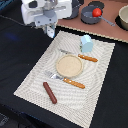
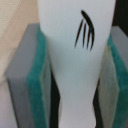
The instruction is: Interact with the objects in diverse but meaningful ways.
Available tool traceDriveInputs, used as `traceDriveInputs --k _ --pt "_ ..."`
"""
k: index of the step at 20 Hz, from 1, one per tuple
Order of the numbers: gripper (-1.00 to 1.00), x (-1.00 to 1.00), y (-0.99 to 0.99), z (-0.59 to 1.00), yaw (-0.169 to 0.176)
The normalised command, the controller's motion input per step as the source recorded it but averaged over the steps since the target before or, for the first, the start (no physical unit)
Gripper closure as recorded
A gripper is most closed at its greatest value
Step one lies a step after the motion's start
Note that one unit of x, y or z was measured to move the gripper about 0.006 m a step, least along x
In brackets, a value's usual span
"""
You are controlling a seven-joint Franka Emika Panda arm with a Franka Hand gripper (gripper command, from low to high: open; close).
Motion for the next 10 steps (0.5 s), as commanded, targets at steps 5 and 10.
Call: traceDriveInputs --k 5,10 --pt "1.00 -0.23 -0.98 -0.03 0.000" --pt "1.00 0.04 -1.00 0.12 0.000"
